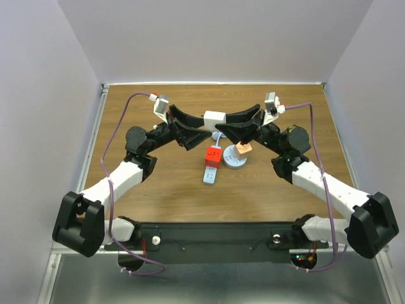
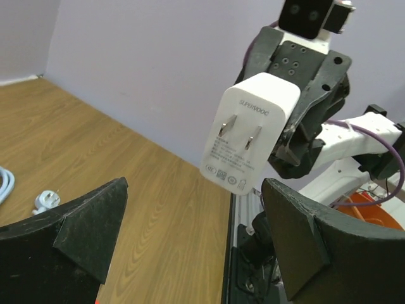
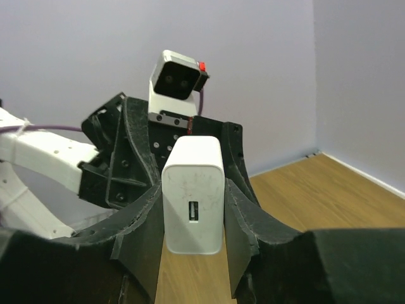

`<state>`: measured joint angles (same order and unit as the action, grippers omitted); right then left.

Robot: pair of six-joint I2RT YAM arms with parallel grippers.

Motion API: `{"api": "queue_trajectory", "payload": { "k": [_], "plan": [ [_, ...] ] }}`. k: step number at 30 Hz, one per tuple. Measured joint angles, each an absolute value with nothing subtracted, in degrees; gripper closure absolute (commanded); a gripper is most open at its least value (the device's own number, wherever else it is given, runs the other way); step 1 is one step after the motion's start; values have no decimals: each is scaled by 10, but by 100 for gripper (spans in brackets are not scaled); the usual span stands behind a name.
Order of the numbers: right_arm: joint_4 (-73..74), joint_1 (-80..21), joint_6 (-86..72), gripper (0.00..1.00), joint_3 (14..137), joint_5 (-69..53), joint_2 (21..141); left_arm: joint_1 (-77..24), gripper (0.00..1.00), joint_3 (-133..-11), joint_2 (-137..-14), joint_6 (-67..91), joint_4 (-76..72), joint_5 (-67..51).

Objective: Insert the plug

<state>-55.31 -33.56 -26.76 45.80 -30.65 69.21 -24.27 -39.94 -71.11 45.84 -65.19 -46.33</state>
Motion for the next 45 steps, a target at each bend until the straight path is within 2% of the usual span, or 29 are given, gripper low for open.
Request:
{"api": "queue_trajectory", "payload": {
  "k": [7, 14, 23, 45],
  "plan": [
    [-350, -333, -163, 100, 491, -285, 680, -204, 1, -360, -668, 435, -595, -456],
    [-62, -333, -22, 100, 593, -271, 710, -160, 1, -369, -603, 340, -375, -343],
    [170, -368, 92, 100, 651, -253, 865, -135, 1, -391, -646, 293, -223, -270],
    [256, -436, 162, 100, 686, -221, 941, -134, 1, -391, -681, 286, -218, -301]
  ]
}}
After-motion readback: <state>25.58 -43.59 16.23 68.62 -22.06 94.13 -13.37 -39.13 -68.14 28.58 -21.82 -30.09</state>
